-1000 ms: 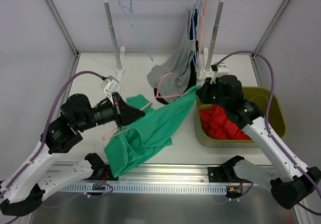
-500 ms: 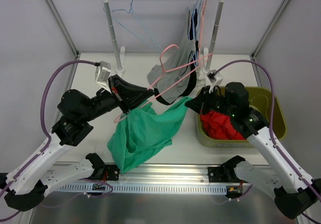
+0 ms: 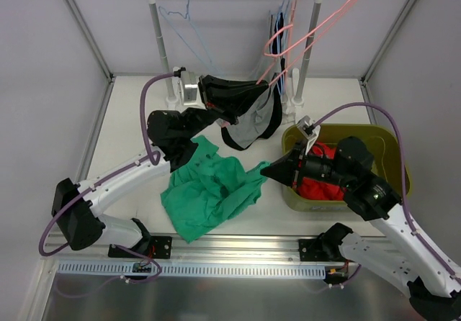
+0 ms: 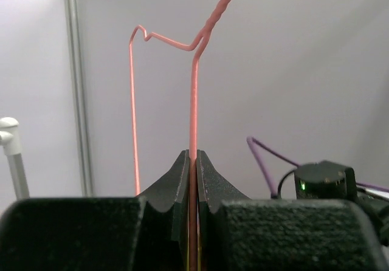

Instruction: Remove the tank top from the hanger

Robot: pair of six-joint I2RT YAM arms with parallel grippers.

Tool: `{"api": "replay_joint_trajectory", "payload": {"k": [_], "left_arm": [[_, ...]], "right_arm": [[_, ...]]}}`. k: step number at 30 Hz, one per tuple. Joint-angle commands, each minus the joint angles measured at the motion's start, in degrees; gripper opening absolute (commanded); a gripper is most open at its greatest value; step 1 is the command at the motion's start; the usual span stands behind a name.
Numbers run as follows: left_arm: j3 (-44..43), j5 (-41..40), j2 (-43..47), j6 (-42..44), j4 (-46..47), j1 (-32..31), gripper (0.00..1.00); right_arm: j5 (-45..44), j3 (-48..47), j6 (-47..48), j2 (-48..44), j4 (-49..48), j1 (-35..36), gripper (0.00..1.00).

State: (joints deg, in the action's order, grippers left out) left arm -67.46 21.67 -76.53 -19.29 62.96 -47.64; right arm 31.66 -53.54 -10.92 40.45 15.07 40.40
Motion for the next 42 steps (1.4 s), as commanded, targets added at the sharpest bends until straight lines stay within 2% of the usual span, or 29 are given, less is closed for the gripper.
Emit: {"api": "replay_joint_trajectory", "payload": {"k": [1,3,4,7,8,9,10,11,15,18,22,25,28,30,31,34,40,42], "left_arm": [[-1.1,-3.4,0.2,6.2,25.3,-0.6,0.00],[0.7,-4.0,1.6,7.0,20.8,-0.7,0.00],[3.0,-4.4,3.6,7.2,19.4,-1.1,0.00],[9.5,-11.4,9.3,7.8,13.2,-2.2,0.00],[10.8,-15.0,10.8,6.7,10.6,-3.0,0.00],[12.0,-23.7,14.2,5.6,7.8,-3.3,0.00],[13.2,-27.0,15.9,4.5,1.9,-3.6,0.00],[15.6,-29.5,17.5,3.0,0.1,-3.7,0.00],[19.3,-38.6,21.8,1.4,-3.6,-3.9,0.00],[16.4,-49.2,21.3,-2.4,-14.4,-3.9,0.00],[11.8,-55.8,17.6,-5.2,-23.9,-3.9,0.00],[2.0,-61.4,12.5,-6.3,-34.3,-3.8,0.00],[-3.2,-66.0,8.7,-6.4,-39.5,-3.7,0.00],[-5.5,-64.4,6.0,-5.8,-40.2,-1.6,0.00],[-9.1,-63.1,4.7,-6.5,-43.8,-0.4,0.00],[-18.1,-52.0,-2.1,-11.6,-51.0,7.9,0.00],[-28.1,-48.8,-10.7,-9.5,-53.6,15.4,0.00],[-30.3,-44.8,-13.5,-10.7,-55.6,17.7,0.00]], "right_arm": [[-4.7,3.2,0.1,1.3,2.2,0.7,0.01],[-6.2,5.4,-0.2,2.1,2.0,1.4,0.04],[-7.7,5.9,-0.4,2.9,1.5,2.4,0.12],[-9.2,7.8,-0.6,4.1,0.1,4.7,0.47],[-9.7,8.1,-0.5,4.5,-0.6,5.2,0.75],[-10.3,8.3,-0.6,4.6,-0.8,5.6,0.85],[-11.3,8.4,-0.6,4.7,-0.9,5.8,0.92],[-11.8,8.4,-0.5,4.5,-1.0,5.7,0.99],[-13.2,8.9,-0.2,3.6,-1.0,5.8,0.99],[-14.0,9.2,-0.7,2.9,-1.0,5.8,0.99],[-15.7,9.9,-1.4,1.0,-1.0,5.7,0.99],[-16.4,10.6,-1.7,-0.6,-0.9,5.8,1.00],[-16.9,10.9,-1.5,-1.8,-0.3,5.8,0.99],[-17.3,11.1,-1.2,-2.8,0.3,5.8,0.99],[-17.8,11.1,-1.1,-3.1,0.4,5.7,0.99],[-17.6,10.9,-0.9,-3.3,0.8,5.8,0.99],[-17.5,10.7,-0.2,-4.2,2.3,5.8,1.00],[-17.8,10.7,-0.1,-4.8,2.6,5.8,1.00]]}}
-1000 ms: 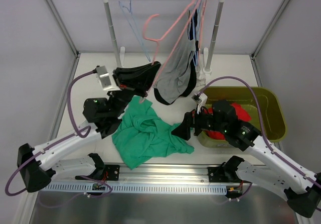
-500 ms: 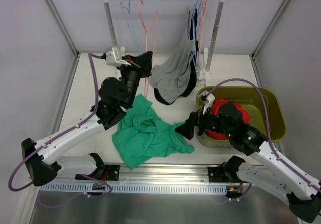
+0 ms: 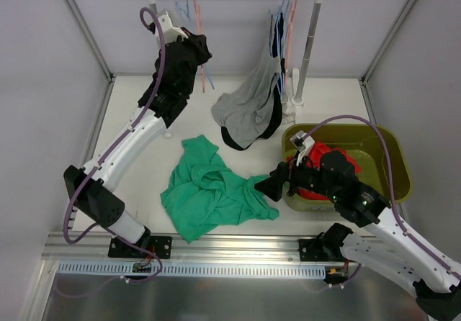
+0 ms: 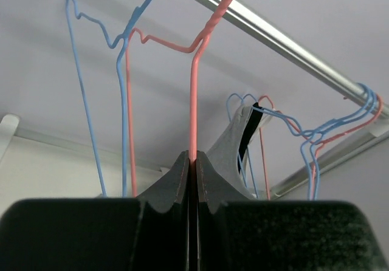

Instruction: Remove the tank top from the hanger

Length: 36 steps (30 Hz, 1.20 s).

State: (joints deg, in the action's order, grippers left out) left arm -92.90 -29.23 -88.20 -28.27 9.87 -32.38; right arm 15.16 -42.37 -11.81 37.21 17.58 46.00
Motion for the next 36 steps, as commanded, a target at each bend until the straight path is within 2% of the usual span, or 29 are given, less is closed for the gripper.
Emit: {"api": "replay_joint_trajectory", "payload": {"k": [1,3,6,18,27,29,31,32,33,34,36], "left_arm": [[-6.6,7.7,-2.6,-2.2,-3.0,4.2,0.00],[-8.1,10.4,-4.7,-1.6,-3.5,5.2,0.00],[-8.9,10.0,-5.7,-1.4,-3.9,5.8,0.00],[-3.3,8.6,-4.3,-6.7,-4.6,6.0,0.00],[-1.7,9.3,-3.4,-6.8,-4.8,6.0,0.00],[-1.9,9.9,-3.1,-6.8,-4.8,6.0,0.08],[-2.5,12.7,-2.4,-6.4,-4.9,5.9,0.48],[-2.5,14.0,-1.8,-6.2,-4.9,6.0,0.64],[-2.3,16.6,-0.4,-6.3,-4.9,5.9,0.87],[-2.0,17.7,0.4,-6.4,-4.9,6.0,0.99],[0.2,19.5,4.1,-7.1,-5.0,6.0,0.99]], "right_arm": [[-1.4,-0.3,0.8,-1.7,0.2,0.1,0.99],[-1.3,-0.3,0.7,-1.7,0.2,0.2,1.00],[-1.1,-0.3,1.0,-1.4,0.3,0.2,0.99],[-1.6,0.1,1.6,-0.3,0.3,0.2,1.00],[-1.4,0.1,1.4,0.8,-0.1,0.2,1.00],[-1.4,0.3,1.6,0.9,-0.3,0.2,1.00],[-1.3,0.5,2.1,1.4,-0.6,0.1,1.00],[-1.3,0.7,2.7,2.3,-0.7,0.2,0.99],[-1.8,0.8,2.9,3.2,-0.8,0.1,0.99],[-2.3,0.7,3.2,4.3,-0.8,0.2,0.99],[-2.8,0.8,3.4,8.5,-1.6,0.3,0.99]]}}
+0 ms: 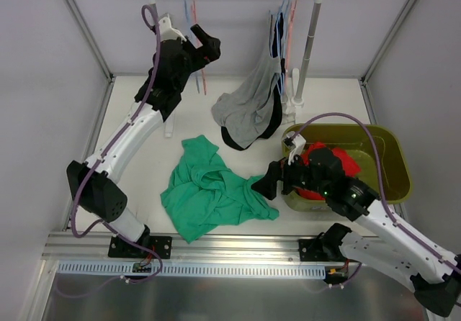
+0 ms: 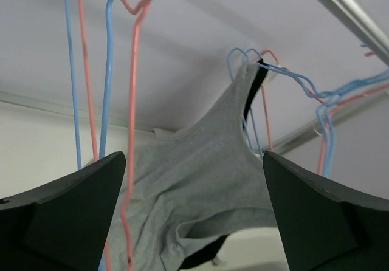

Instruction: Remove the tank top from the hanger

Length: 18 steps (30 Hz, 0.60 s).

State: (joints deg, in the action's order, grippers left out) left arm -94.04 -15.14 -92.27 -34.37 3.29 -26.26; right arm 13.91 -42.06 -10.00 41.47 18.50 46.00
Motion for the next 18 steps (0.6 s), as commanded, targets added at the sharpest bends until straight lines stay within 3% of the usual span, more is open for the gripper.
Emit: {"api": "replay_joint_trajectory", "payload": {"k": [1,5,12,18], "left_arm": [[2.4,6.5,9.6,-1.5,1.5,-0.1,0.99],[11.2,7.0,21.2,-0.7,1.2,-0.1,0.99],[30.0,6.0,42.1,2.2,-6.4,-0.3,0.99],[33.7,6.2,55.1,5.9,-19.1,-0.3,0.99]], "right_arm": [[-1.2,0.5,1.6,5.9,-3.2,0.3,1.00],[-2.8,-1.2,1.6,19.1,-7.2,2.9,1.00],[-13.4,-14.9,8.1,46.0,-7.5,13.1,0.99],[-18.8,-29.3,12.5,63.1,-3.0,18.3,0.99]]}}
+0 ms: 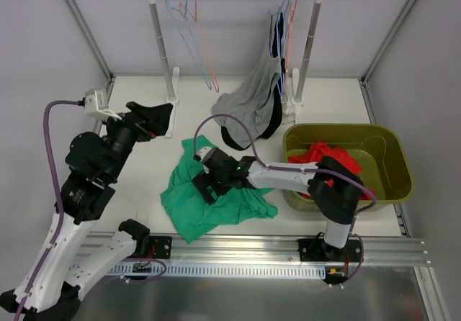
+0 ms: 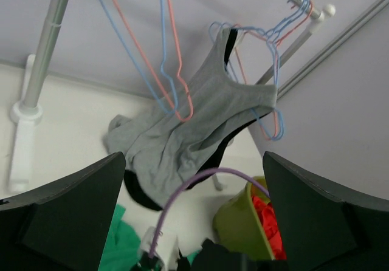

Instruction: Remove the tank top from the hanger

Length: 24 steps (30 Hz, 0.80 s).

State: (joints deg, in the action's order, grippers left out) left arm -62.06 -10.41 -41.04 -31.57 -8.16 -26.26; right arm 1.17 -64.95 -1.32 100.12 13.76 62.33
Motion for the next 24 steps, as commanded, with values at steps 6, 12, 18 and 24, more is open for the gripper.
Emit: {"api": "replay_joint_trajectory", "payload": {"k": [6,12,18,24], "left_arm": [[6.3,2.3,14.0,4.9,-17.7,-0.3,0.99],[12.2,2.5,20.3,13.3,-26.7,-0.3,0.99],[19.3,2.9,27.9,15.5,-27.1,-0.4,0.99],[20.2,-2.8,30.1,14.7,-26.6,-0.2,0.99]], "right_arm": [[-17.8,-16.2,1.6,18.6,10.7,3.9,0.99],[-22.0,-15.7,-1.9,20.1,11.2,4.4,0.23],[-27.3,-10.9,-1.4,4.2,3.1,4.5,0.00],[-31.8,-7.5,0.9,-11.5,-4.2,4.5,0.00]]}}
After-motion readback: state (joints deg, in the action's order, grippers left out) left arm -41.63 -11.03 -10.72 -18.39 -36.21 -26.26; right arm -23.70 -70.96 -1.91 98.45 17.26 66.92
